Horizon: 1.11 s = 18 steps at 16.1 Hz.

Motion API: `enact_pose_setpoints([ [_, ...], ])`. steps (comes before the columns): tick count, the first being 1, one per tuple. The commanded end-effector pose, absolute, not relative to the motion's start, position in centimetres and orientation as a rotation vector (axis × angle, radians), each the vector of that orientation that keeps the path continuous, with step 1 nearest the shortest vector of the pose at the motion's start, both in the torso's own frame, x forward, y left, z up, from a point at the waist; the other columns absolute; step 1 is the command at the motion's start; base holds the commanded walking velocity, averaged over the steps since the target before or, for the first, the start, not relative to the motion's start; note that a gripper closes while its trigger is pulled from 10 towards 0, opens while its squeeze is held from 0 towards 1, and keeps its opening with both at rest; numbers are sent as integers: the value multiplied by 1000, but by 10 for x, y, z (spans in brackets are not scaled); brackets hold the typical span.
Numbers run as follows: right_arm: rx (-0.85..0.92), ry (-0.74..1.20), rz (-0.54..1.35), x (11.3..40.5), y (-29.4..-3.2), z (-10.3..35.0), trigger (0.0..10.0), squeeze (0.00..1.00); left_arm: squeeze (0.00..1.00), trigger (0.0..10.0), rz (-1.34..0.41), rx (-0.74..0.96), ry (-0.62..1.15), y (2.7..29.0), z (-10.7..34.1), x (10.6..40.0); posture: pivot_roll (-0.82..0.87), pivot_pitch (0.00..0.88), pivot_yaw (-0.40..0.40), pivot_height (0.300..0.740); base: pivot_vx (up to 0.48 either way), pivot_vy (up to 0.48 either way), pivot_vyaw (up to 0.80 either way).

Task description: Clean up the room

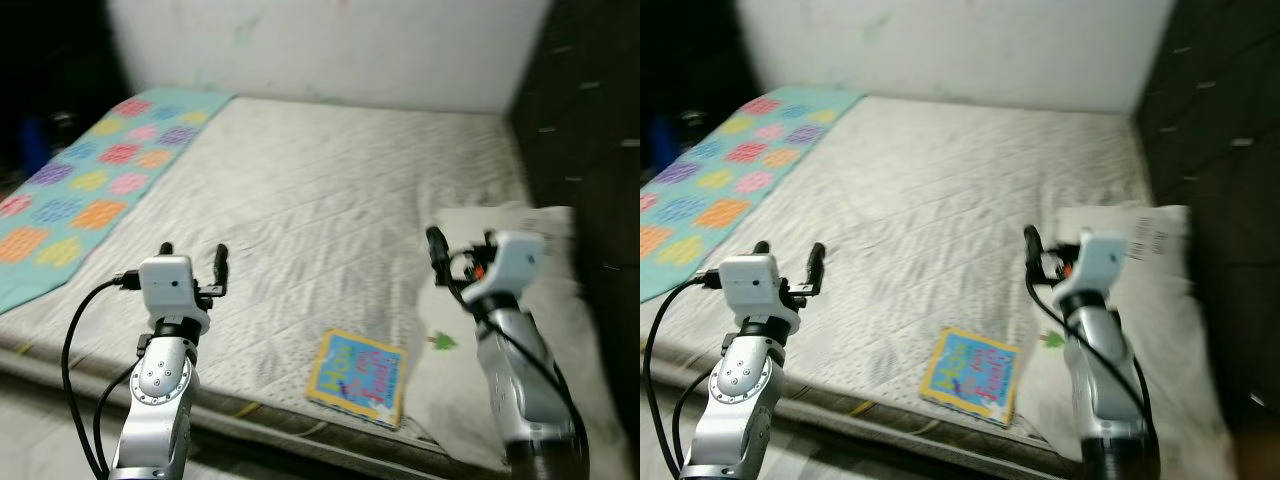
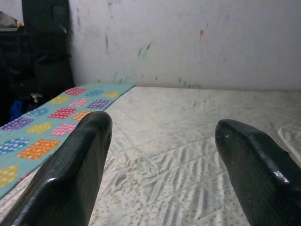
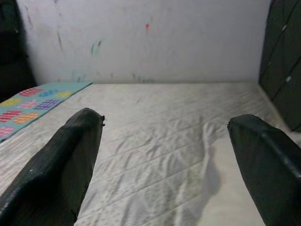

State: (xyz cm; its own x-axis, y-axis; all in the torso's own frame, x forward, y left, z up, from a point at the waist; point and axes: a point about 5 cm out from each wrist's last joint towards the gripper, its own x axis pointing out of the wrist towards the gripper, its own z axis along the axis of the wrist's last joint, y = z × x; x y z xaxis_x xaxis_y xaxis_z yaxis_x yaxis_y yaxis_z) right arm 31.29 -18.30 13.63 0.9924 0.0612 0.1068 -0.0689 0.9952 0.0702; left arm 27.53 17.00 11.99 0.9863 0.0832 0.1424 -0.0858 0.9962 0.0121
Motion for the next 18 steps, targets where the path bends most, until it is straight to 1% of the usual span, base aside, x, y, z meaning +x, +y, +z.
enact_pose_setpoints([
  [1,40,-80,84,318,-180,134,10000,0,0,10000,132,17,-157,178,123,275,-68,0,9,740,0,0,0],
  [3,-43,-70,78,327,-182,142,10000,0,0,10000,133,20,-168,179,122,276,-85,0,-23,740,0,0,0],
  [5,-67,-69,74,329,-181,143,10000,0,0,10000,119,30,-171,176,119,278,-81,0,-25,740,0,0,0],
  [6,-93,-46,22,331,-180,137,10000,0,0,10000,102,11,-151,172,117,277,-76,0,8,740,0,0,0],
  [7,-101,-70,107,331,-169,137,10000,0,0,10000,95,11,-147,173,117,276,-77,0,54,740,0,0,0],
  [9,-103,-82,161,331,-157,134,10000,0,0,10000,109,29,-139,179,116,282,-102,0,137,740,0,0,0],
  [10,-126,-99,188,329,-152,132,10000,0,0,10000,99,32,-146,182,116,288,-120,0,163,740,0,0,0],
  [11,-131,-98,194,328,-151,130,10000,0,0,10000,92,33,-147,182,116,290,-127,0,167,740,0,0,0],
  [12,-85,-42,225,324,-147,123,10000,0,0,10000,64,33,-152,182,115,289,-135,0,163,740,0,0,0],
  [13,-41,-34,263,318,-144,123,10000,0,0,10000,52,-2,-138,181,112,285,-140,0,139,740,0,0,0],
  [14,-41,-96,226,313,-149,128,10000,0,0,10000,28,12,-127,176,108,276,-133,0,108,740,0,0,0],
  [15,-18,-107,181,310,-154,126,10000,0,0,10000,19,29,-128,175,104,271,-128,0,95,740,0,0,0],
  [16,-45,-129,121,305,-159,124,10000,0,0,10000,56,22,-121,179,100,266,-120,0,78,740,0,0,0],
  [18,-22,-131,-18,293,-167,124,10000,0,0,10000,151,-39,-118,191,102,261,-116,0,68,740,0,0,0],
])
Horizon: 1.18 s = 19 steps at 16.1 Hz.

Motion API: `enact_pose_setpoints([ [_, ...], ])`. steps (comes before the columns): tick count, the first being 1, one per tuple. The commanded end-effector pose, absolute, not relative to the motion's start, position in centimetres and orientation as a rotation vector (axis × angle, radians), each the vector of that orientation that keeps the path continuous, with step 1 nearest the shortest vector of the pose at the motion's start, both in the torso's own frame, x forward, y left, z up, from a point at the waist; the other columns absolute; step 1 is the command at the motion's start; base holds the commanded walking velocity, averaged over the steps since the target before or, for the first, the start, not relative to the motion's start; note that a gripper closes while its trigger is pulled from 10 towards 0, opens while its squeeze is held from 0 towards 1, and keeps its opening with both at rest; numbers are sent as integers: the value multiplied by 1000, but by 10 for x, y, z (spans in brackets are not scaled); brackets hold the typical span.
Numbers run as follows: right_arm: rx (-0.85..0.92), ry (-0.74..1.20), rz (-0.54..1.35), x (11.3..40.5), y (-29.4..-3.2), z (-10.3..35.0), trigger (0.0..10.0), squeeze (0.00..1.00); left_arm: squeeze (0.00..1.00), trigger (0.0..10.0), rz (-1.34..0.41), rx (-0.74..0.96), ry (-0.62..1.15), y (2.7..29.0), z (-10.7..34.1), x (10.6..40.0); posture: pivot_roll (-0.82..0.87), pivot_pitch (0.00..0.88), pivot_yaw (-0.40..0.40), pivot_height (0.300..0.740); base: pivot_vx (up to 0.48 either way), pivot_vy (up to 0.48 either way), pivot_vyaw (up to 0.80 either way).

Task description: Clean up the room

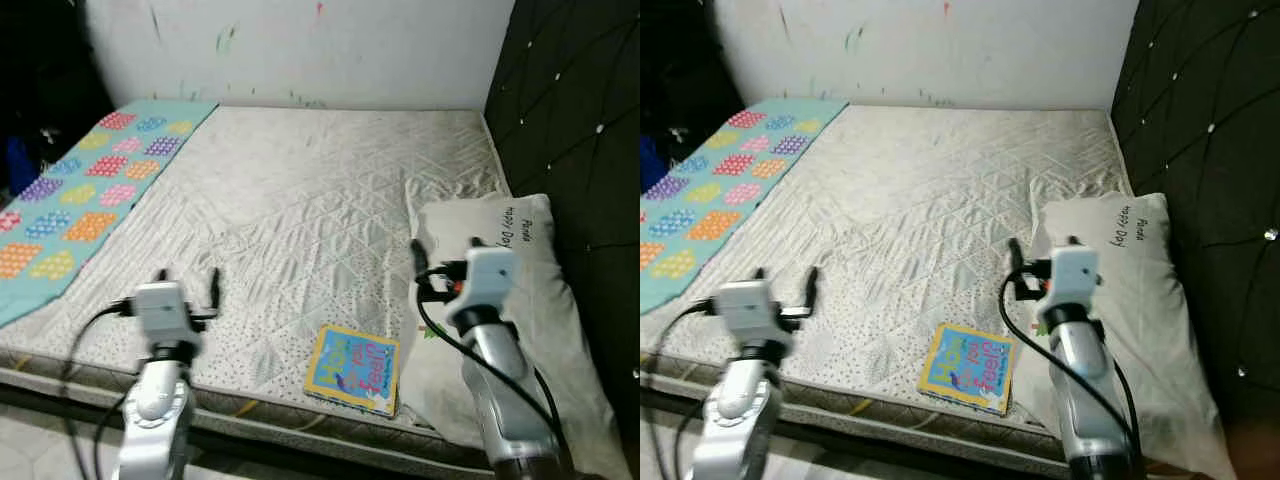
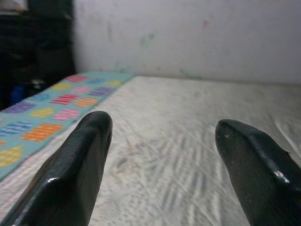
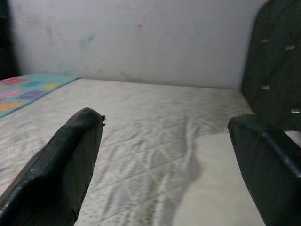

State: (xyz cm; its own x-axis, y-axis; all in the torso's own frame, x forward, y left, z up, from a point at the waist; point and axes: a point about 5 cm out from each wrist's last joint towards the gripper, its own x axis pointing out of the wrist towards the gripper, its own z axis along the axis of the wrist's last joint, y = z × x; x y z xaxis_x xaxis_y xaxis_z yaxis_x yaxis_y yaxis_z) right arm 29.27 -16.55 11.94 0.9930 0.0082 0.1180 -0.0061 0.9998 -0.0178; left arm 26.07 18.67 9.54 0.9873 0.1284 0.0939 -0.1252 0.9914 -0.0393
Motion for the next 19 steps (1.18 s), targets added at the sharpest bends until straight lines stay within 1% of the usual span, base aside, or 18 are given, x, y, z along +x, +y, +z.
enact_pose_setpoints([
  [1,1,-110,-24,291,-167,122,10000,0,0,10000,148,-44,-114,192,102,260,-126,0,73,740,0,0,-663],
  [3,-27,-109,8,289,-165,120,10000,0,0,10000,126,-40,-94,190,97,259,-133,0,72,740,0,0,-800],
  [5,-12,-112,-20,293,-173,123,10000,0,0,10000,99,-57,-109,185,104,266,-138,0,98,740,0,0,-800],
  [6,28,-99,-38,295,-176,123,10000,0,0,10000,64,-61,-111,179,104,268,-143,0,112,740,0,0,-800],
  [8,-22,-105,-8,292,-181,127,10000,0,0,10000,-5,-74,-108,161,108,272,-162,0,119,740,0,0,-800],
  [10,-30,-114,3,293,-183,127,10000,0,0,10000,-4,-81,-115,160,110,275,-160,0,111,740,0,0,-613],
  [14,-17,-129,27,299,-172,132,10000,0,0,10000,25,-104,-118,160,112,275,-148,0,101,740,0,0,0],
  [19,-2,-124,5,297,-173,128,10000,0,0,10000,15,-129,-117,152,113,277,-151,0,117,740,0,0,0],
])
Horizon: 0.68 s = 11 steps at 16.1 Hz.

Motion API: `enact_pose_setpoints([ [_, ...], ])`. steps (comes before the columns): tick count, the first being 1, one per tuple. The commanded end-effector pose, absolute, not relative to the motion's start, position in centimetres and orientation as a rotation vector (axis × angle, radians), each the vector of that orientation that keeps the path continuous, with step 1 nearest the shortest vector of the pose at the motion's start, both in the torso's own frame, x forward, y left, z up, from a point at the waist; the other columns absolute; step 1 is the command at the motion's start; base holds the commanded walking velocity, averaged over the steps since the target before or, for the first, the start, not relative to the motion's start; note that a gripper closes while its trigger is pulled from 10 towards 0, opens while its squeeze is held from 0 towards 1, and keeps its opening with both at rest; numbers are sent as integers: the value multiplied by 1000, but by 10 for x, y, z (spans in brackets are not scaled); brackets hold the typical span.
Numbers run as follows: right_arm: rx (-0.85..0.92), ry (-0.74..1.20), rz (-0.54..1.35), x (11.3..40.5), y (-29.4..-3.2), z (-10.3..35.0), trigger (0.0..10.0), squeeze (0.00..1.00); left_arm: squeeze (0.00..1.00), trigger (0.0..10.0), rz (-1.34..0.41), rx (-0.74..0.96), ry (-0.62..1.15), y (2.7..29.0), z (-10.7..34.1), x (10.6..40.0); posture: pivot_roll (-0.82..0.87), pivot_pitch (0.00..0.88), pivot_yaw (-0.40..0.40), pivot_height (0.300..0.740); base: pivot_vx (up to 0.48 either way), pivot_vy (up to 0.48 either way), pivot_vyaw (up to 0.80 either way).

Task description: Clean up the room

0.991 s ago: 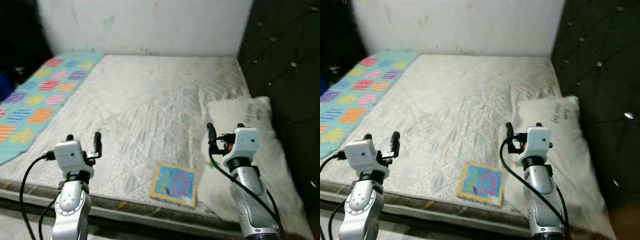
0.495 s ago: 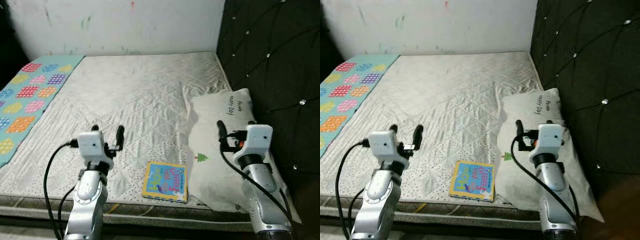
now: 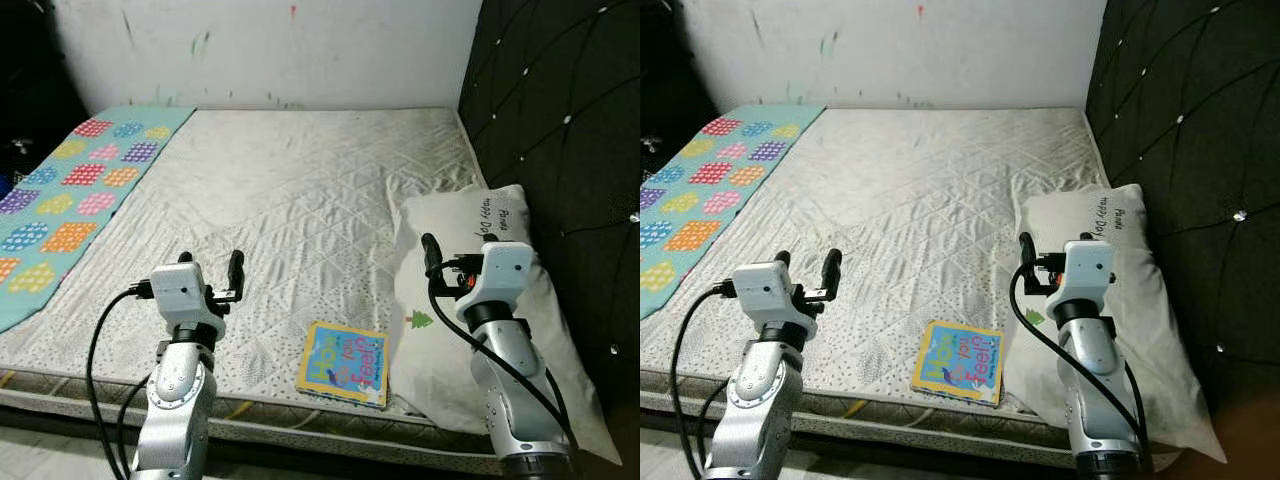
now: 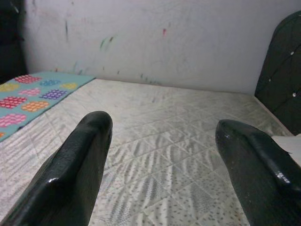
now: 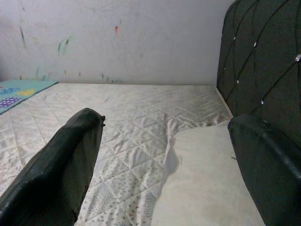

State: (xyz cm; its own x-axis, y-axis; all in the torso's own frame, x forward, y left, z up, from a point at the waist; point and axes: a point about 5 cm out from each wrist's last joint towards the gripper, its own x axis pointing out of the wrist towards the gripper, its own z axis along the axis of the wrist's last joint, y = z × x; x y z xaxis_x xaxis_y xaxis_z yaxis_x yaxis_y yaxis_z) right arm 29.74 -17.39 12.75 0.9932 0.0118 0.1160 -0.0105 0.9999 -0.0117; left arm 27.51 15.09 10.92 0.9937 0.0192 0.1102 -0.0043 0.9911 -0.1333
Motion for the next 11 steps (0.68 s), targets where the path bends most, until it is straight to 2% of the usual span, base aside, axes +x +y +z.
enact_pose_setpoints([
  [1,-1,-123,-3,297,-174,128,10000,0,0,10000,10,-133,-117,150,113,277,-154,0,123,740,0,0,0],
  [5,1,-126,-17,298,-176,129,10000,0,0,10000,-1,-131,-117,148,114,280,-155,0,116,740,0,0,0],
  [7,-3,-121,-7,298,-176,128,10000,0,0,10000,12,-134,-113,150,113,278,-150,0,112,740,0,0,-566],
  [9,-4,-117,-9,298,-177,127,10000,0,0,10000,17,-137,-106,151,112,277,-149,0,112,740,0,0,0],
  [11,-5,-118,-12,298,-177,128,10000,0,0,10000,14,-137,-94,150,109,277,-159,0,120,740,0,364,0],
])
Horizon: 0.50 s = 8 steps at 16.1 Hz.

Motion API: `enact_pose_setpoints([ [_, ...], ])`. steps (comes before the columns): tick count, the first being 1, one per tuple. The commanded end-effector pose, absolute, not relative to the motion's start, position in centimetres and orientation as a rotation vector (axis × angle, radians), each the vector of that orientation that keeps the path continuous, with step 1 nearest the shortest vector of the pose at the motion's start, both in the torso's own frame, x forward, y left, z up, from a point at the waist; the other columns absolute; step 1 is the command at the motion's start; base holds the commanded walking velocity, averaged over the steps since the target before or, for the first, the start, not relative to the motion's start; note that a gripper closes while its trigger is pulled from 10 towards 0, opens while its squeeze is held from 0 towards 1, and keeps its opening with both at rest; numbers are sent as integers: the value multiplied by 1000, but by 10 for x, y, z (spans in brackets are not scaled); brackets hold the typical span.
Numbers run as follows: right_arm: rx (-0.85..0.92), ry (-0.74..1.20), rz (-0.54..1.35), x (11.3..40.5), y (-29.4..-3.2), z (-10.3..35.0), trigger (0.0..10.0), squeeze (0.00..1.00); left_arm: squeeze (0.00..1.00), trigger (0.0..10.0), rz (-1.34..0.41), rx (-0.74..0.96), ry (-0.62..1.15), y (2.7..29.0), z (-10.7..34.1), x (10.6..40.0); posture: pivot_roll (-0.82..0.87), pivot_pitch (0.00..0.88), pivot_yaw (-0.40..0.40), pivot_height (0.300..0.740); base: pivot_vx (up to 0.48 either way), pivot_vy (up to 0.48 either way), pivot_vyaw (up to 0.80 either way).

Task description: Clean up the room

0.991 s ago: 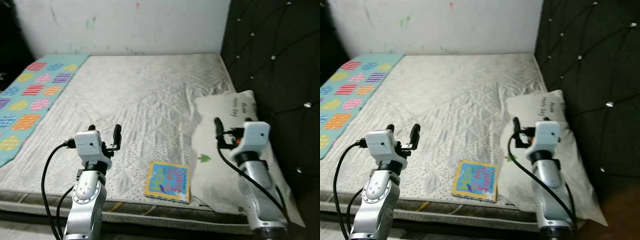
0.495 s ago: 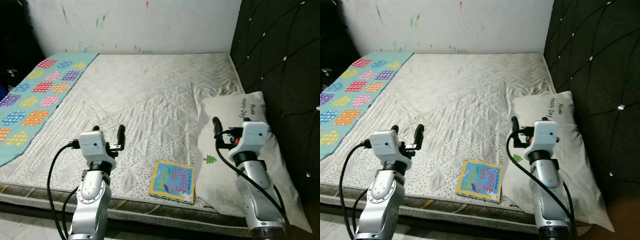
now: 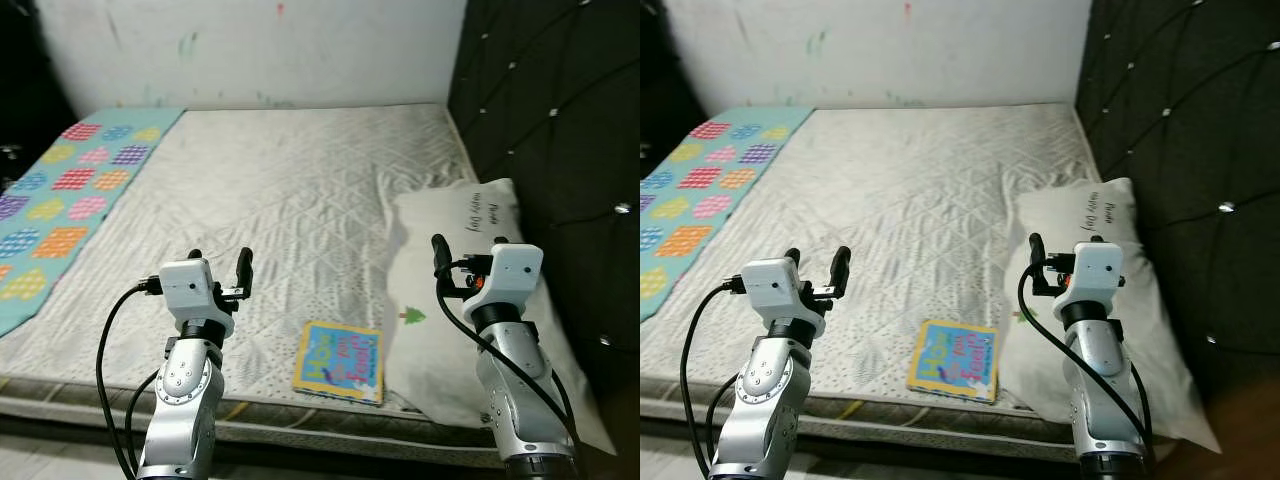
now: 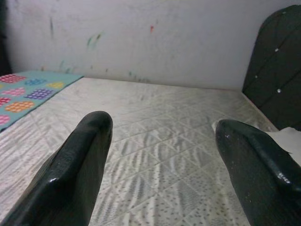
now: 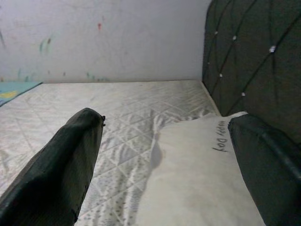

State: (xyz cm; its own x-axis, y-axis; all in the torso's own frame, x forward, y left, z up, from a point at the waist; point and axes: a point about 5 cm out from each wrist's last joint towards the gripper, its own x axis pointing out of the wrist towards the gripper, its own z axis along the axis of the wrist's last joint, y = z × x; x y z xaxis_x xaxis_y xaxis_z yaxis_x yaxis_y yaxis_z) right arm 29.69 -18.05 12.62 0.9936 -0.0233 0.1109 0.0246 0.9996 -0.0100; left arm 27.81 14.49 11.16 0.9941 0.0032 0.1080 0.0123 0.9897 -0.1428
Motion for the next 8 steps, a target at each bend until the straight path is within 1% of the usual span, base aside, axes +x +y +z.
enact_pose_setpoints([
  [1,-5,-118,-15,298,-177,128,10000,0,0,10000,10,-137,-92,149,109,277,-159,0,120,740,0,390,0],
  [3,-9,-114,-33,294,-182,126,10000,0,0,10000,-6,-137,-91,147,110,279,-169,0,132,740,0,439,0],
  [8,-2,-111,-34,293,-179,125,10000,0,0,10000,-16,-130,-91,147,112,280,-167,0,139,740,0,480,0],
])
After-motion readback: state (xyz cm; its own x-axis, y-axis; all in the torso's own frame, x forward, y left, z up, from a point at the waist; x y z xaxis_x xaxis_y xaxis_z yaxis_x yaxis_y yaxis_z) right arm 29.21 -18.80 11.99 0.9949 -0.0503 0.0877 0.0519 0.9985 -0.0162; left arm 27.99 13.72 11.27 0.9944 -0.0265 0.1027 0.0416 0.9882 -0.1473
